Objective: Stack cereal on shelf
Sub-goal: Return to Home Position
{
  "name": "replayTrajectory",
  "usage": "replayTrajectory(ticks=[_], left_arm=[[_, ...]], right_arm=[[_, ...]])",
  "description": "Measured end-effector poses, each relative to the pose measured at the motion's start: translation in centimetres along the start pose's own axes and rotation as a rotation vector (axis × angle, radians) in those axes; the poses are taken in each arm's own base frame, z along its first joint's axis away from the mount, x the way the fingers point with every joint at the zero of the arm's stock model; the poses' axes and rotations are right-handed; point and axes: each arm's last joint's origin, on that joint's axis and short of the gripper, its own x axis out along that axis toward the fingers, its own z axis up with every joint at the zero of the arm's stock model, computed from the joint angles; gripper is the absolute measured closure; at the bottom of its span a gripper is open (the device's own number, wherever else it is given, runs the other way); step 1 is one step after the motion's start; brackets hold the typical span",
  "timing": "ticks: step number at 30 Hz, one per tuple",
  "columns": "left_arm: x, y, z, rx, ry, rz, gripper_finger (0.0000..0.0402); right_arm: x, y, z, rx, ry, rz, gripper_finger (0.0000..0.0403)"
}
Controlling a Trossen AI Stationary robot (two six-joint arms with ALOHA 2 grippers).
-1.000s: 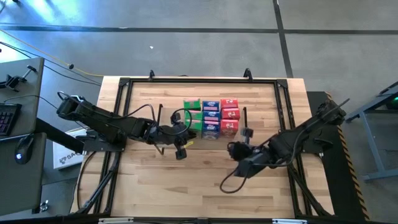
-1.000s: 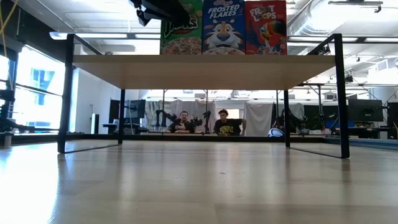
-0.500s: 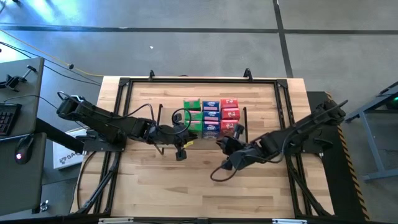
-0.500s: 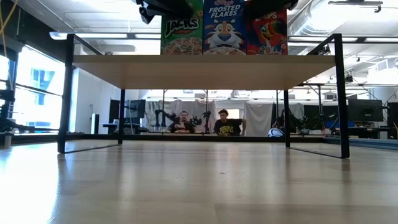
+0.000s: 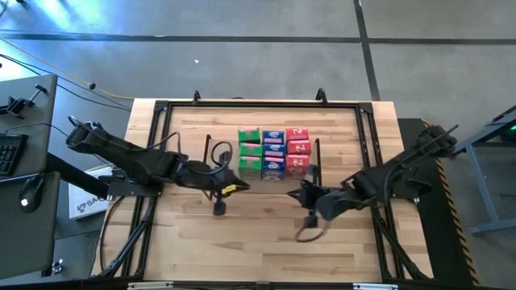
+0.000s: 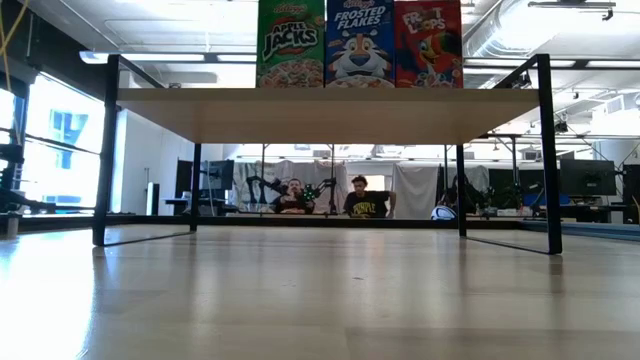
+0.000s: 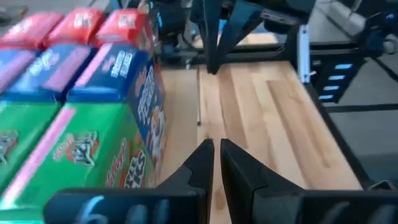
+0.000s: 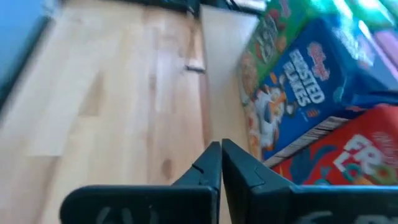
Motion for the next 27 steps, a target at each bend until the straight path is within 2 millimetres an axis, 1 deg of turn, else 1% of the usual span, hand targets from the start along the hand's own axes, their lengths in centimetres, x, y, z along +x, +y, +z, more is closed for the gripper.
replayTrajectory(ticks=[3, 6, 8, 12, 16, 22, 27], left_arm=[[-0.8, -0.2, 0.3, 0.018, -0.021, -0.023, 0.0381], [-1.4, -0.2, 0.6, 0.026, -0.042, -0.058, 0.0381], [-1.5, -0.1, 0.3, 0.025, -0.057, -0.074, 0.0381], [-2.1, 0.0, -1.4, 0.000, -0.148, -0.127, 0.0381], [-3.4, 0.7, -3.2, -0.031, -0.208, -0.133, 0.0381], [-6.4, 2.3, -5.3, -0.061, -0.275, -0.074, 0.0381], [-8.1, 4.0, -7.2, -0.079, -0.319, -0.021, 0.0381]], right_arm=[[-1.5, -0.3, -0.5, 0.008, -0.064, 0.045, 0.0403], [-2.5, -0.7, -1.8, 0.017, -0.121, 0.106, 0.0403], [-3.2, -1.2, -2.6, 0.027, -0.179, 0.153, 0.0403], [-4.6, -2.2, -4.6, 0.038, -0.279, 0.239, 0.0403], [-6.2, -3.5, -6.5, 0.050, -0.357, 0.269, 0.0403], [-8.4, -6.1, -8.6, 0.040, -0.463, 0.254, 0.0403], [-8.9, -8.0, -10.4, 0.032, -0.518, 0.189, 0.0403]])
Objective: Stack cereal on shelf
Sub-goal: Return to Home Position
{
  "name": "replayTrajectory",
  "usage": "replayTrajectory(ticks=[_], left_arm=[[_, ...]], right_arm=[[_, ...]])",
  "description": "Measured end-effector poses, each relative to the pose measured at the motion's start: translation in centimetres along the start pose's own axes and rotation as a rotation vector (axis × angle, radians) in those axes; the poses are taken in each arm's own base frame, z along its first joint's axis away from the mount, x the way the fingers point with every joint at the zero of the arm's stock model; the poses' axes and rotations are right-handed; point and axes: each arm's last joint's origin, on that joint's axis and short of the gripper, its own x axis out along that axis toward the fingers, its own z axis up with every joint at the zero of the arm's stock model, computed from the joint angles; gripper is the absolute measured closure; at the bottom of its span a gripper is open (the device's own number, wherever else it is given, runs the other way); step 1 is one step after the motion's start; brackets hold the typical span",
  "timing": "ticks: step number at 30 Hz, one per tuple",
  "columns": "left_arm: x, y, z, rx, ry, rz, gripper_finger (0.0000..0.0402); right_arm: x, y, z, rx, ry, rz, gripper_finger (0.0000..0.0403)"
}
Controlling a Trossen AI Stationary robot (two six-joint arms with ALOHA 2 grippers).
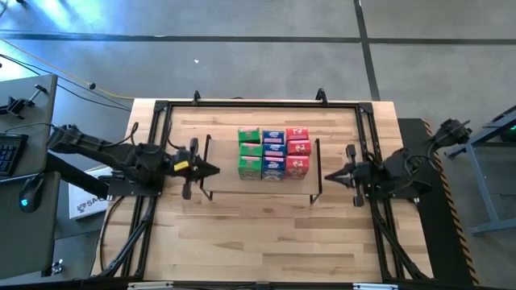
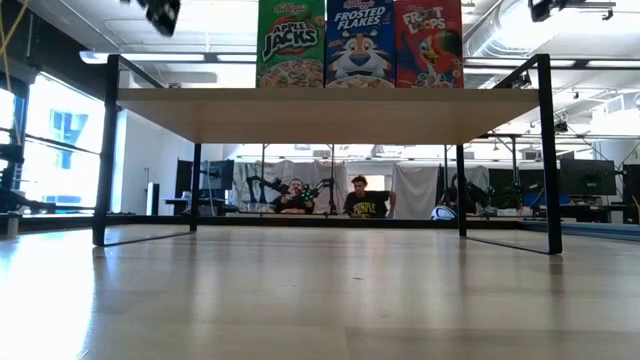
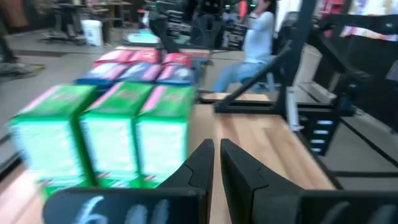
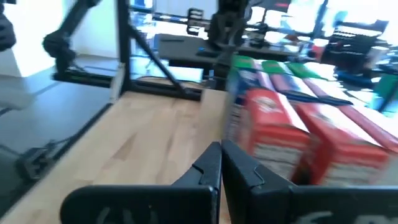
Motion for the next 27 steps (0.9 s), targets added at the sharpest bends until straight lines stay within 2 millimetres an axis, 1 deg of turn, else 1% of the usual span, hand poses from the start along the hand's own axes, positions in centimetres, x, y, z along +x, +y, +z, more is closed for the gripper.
replayTrajectory(ticks=[3, 7, 14, 18, 23, 27], left_arm=[[-0.9, 1.1, -0.9, 0.002, -0.010, 0.044, 0.0381], [-1.6, 2.4, -2.0, 0.003, -0.030, 0.055, 0.0381], [-2.0, 4.4, -3.5, -0.006, -0.050, 0.054, 0.0381], [-2.1, 5.3, -4.5, -0.009, -0.058, 0.061, 0.0381], [-2.2, 6.1, -5.7, 0.008, -0.083, 0.072, 0.0381], [-2.5, 6.6, -7.5, -0.003, -0.085, 0.093, 0.0381]], right_arm=[[-0.5, -0.9, -1.1, -0.005, -0.014, -0.050, 0.0403], [-1.3, -1.8, -2.5, 0.020, -0.062, -0.100, 0.0403], [-2.2, -2.7, -4.8, 0.053, -0.140, -0.156, 0.0403], [-2.5, -3.1, -6.2, 0.041, -0.172, -0.200, 0.0403], [-2.4, -3.3, -8.5, 0.061, -0.215, -0.238, 0.0403], [-2.2, -3.5, -10.5, 0.066, -0.217, -0.274, 0.0403]])
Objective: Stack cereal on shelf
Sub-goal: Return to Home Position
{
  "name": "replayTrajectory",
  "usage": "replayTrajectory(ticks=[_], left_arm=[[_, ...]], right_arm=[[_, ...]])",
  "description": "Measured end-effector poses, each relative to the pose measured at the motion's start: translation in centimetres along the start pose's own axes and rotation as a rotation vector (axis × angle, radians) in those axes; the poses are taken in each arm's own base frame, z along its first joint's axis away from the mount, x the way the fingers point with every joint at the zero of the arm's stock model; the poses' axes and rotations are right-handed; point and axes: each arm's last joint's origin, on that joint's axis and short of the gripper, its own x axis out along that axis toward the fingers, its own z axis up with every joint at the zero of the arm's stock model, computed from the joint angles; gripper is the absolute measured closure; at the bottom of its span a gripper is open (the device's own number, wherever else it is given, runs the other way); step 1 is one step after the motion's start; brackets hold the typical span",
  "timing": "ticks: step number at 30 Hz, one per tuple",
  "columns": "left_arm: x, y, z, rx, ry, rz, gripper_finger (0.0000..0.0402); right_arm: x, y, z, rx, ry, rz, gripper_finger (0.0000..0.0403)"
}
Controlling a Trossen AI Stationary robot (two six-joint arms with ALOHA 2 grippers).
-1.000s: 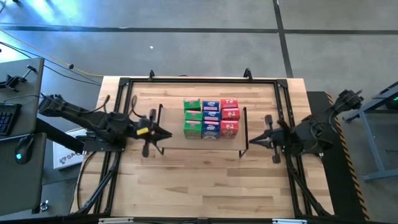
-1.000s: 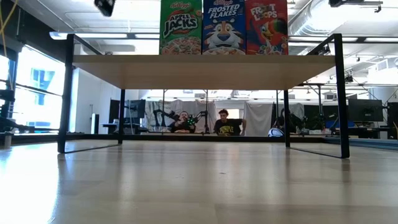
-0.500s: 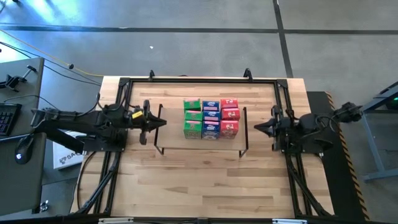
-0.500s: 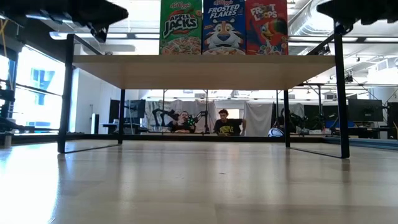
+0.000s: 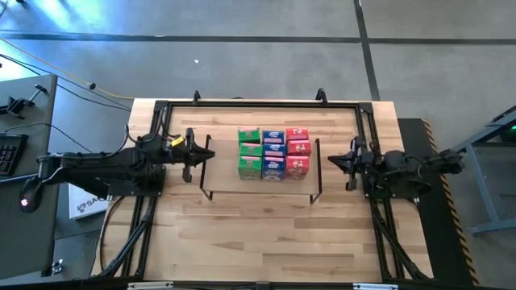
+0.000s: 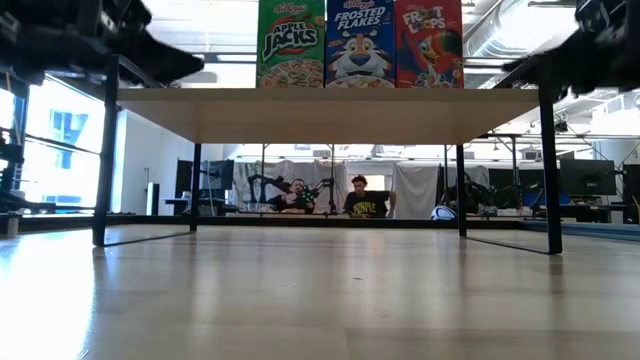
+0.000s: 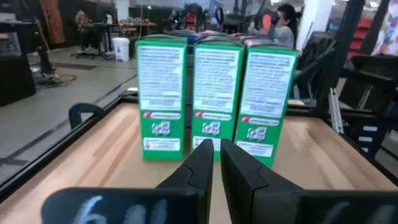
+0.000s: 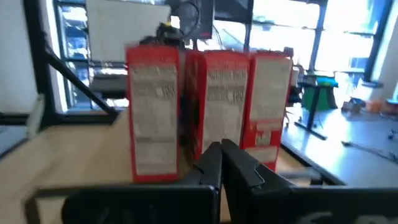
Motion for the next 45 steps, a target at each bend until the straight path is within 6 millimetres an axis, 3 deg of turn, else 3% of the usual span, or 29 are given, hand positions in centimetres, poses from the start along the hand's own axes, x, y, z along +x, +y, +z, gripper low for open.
replayTrajectory(ticks=[5, 9, 18, 31, 45], left_arm=[[-1.0, 0.3, -2.7, -0.032, -0.046, 0.017, 0.0381], [-1.8, 0.4, -4.1, -0.030, -0.085, 0.028, 0.0381], [-3.1, 0.2, -3.3, 0.025, -0.161, 0.035, 0.0381], [-4.3, 0.8, -4.8, 0.068, -0.045, 0.261, 0.0381], [-4.5, 2.2, -4.9, -0.083, -0.045, 0.455, 0.0381]], right_arm=[[0.4, -0.1, -1.9, 0.015, 0.040, -0.030, 0.0403], [0.5, -0.2, -2.1, 0.022, 0.039, -0.028, 0.0403], [0.5, -0.6, -2.1, -0.001, 0.039, -0.064, 0.0403], [0.5, -0.9, -2.2, -0.013, 0.048, -0.143, 0.0403], [1.1, -0.8, -3.0, -0.083, 0.146, -0.176, 0.0403]])
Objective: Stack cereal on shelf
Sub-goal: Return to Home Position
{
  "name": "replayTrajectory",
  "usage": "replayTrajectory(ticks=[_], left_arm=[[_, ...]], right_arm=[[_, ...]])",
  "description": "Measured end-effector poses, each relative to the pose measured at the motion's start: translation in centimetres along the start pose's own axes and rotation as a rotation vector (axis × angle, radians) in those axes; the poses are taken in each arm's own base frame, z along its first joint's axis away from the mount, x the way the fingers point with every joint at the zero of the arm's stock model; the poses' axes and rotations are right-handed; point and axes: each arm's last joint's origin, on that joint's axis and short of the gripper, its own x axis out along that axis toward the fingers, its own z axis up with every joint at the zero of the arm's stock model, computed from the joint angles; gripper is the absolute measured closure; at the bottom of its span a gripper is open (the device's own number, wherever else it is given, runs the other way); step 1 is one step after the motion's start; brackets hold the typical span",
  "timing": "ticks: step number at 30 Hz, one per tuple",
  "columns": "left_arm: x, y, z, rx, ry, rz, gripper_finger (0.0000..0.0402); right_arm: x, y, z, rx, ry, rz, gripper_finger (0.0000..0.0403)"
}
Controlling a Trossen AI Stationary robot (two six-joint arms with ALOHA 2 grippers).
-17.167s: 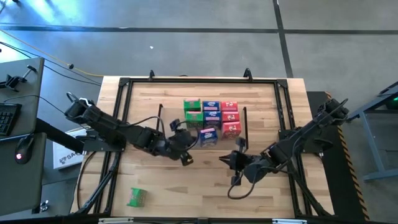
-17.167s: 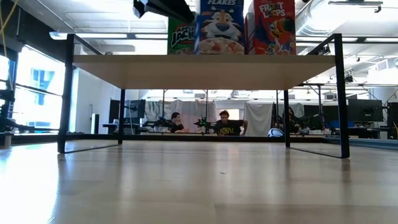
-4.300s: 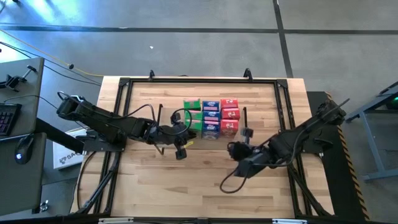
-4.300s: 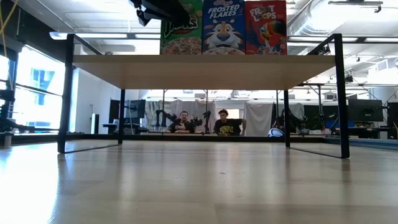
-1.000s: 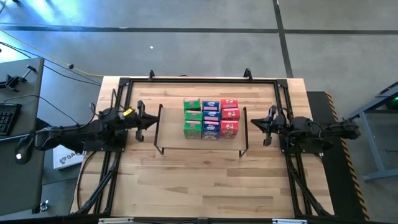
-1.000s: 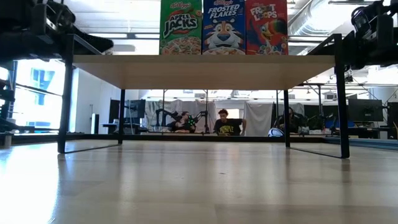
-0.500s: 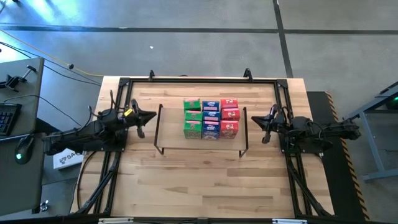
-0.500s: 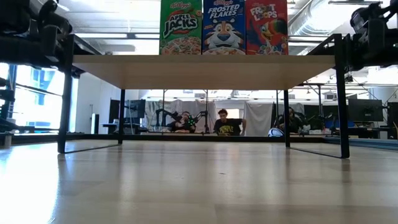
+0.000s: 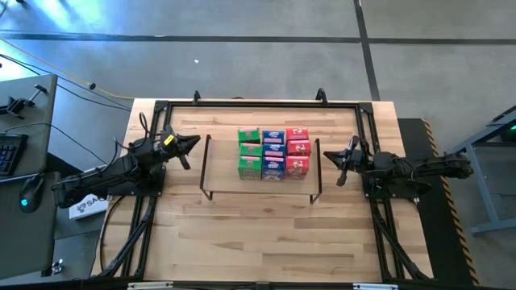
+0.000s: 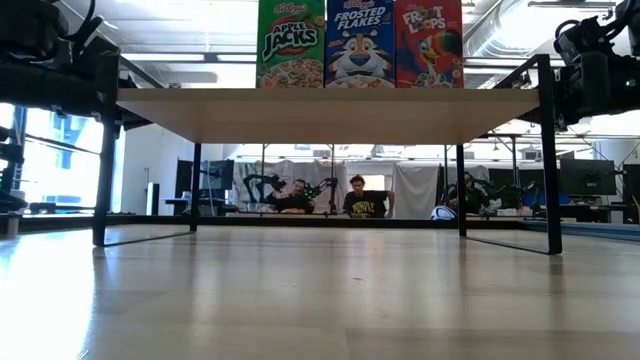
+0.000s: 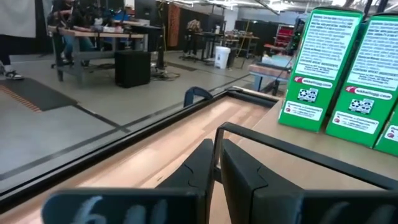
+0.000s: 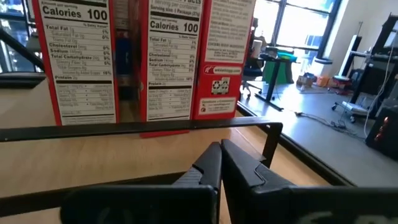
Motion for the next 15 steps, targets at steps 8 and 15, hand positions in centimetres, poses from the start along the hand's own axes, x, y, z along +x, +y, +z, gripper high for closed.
replayTrajectory(ticks=[8, 15], left_arm=[[0.01, -0.01, -0.01, 0.001, 0.001, 0.000, 0.0381], [0.01, -0.01, -0.01, 0.001, 0.001, 0.000, 0.0381]], right_arm=[[0.02, 0.02, -0.03, 0.076, 0.003, 0.001, 0.0402], [0.02, 0.02, -0.04, 0.083, 0.004, 0.001, 0.0402]])
